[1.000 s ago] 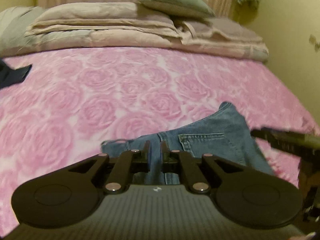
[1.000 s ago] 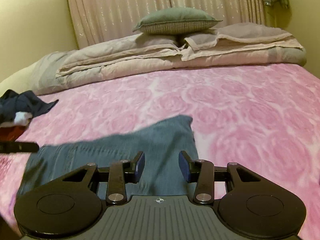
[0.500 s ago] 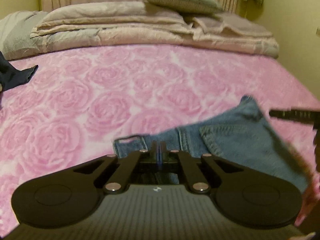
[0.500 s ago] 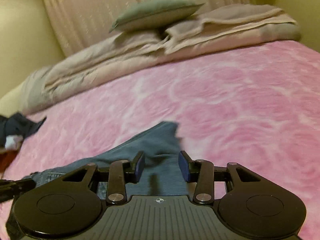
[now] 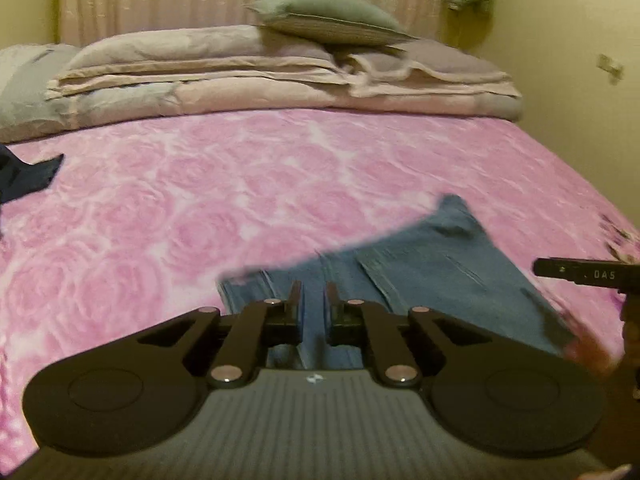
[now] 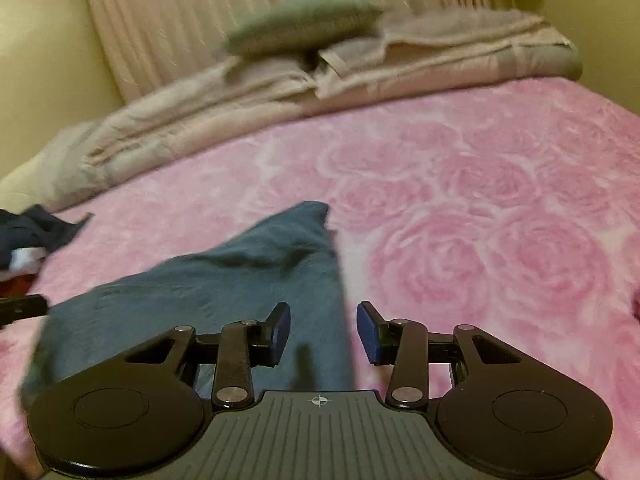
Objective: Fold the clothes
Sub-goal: 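Open both tools and release the compactly folded jeans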
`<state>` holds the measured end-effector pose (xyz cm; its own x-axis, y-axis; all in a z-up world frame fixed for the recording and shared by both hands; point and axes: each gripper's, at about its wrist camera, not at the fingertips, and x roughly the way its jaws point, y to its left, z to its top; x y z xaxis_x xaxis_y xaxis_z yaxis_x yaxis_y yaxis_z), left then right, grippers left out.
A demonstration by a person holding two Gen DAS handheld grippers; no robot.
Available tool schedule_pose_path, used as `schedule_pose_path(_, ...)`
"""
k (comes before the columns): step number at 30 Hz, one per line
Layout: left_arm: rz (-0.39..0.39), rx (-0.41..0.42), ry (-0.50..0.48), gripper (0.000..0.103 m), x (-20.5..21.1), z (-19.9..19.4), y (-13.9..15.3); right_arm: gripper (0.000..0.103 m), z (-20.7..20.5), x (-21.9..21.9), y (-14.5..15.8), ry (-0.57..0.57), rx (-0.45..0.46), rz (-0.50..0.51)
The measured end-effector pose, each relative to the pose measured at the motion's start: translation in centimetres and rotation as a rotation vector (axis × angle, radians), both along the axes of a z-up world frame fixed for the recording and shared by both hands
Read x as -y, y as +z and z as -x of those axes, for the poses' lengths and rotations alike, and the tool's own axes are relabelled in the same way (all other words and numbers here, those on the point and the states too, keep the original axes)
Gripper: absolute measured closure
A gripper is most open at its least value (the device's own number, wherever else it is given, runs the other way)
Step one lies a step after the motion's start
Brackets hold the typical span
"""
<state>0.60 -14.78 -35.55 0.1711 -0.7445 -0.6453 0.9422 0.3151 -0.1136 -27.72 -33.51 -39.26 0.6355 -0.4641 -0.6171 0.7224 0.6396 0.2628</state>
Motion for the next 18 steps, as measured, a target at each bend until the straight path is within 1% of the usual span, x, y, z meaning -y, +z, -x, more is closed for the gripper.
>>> schedule_pose_path(1,-0.01,-0.004,-0.013,0.095,-1.0,0.8,-0.2,0.061,0.7,-1.4,0.4,0.016,0.003,0.006)
schedule_pose_path(2,-0.025,-0.011,-0.019,0.095,-1.7,1.5,-0.6,0.061,1.2,-2.6,0.4,0.023,-0.013,0.015)
schedule_pose_path(4,-0.086,-0.034,-0.013,0.095,-2.7,2.6,-2.4,0.061,0.9,-4.5,-0.9,0.036,-0.097,0.023)
schedule_pose_path(5,-0.112,-0.04,0.005,0.094,-3.0,2.8,-3.5,0.061,0.7,-5.4,-1.6,0.043,-0.141,0.026)
schedule_pose_path(6,-0.099,-0.046,0.019,0.093,-3.3,2.8,-4.1,0.061,0.3,-6.2,-2.4,0.05,-0.183,0.068)
schedule_pose_path(7,-0.087,-0.051,0.033,0.093,-3.5,2.9,-4.5,0.061,0.0,-6.5,-2.5,0.054,-0.206,0.093)
schedule_pose_path(8,-0.099,-0.048,0.053,0.093,-3.3,3.0,-3.9,0.061,-0.3,-6.8,-2.5,0.057,-0.224,0.112)
schedule_pose_path(9,-0.11,-0.046,0.073,0.094,-3.0,3.2,-3.3,0.061,-0.5,-6.7,-2.2,0.046,-0.235,0.099)
schedule_pose_path(11,-0.13,-0.027,0.104,0.094,-3.0,3.8,-2.2,0.061,-0.2,-6.7,-1.2,0.009,-0.221,0.067)
schedule_pose_path(14,-0.174,0.007,0.151,0.093,-4.0,4.9,-0.8,0.061,1.0,-8.3,0.2,-0.027,-0.181,0.077)
schedule_pose_path(16,-0.191,0.022,0.169,0.088,-4.9,5.5,-0.3,0.061,1.7,-9.4,0.8,-0.045,-0.163,0.073)
schedule_pose_path(17,-0.195,0.028,0.174,0.081,-5.4,5.9,0.1,0.061,2.1,-9.9,1.1,-0.054,-0.154,0.064)
schedule_pose_path(18,-0.199,0.035,0.179,0.078,-5.9,6.2,0.4,0.059,2.4,-10.5,1.4,-0.063,-0.146,0.058)
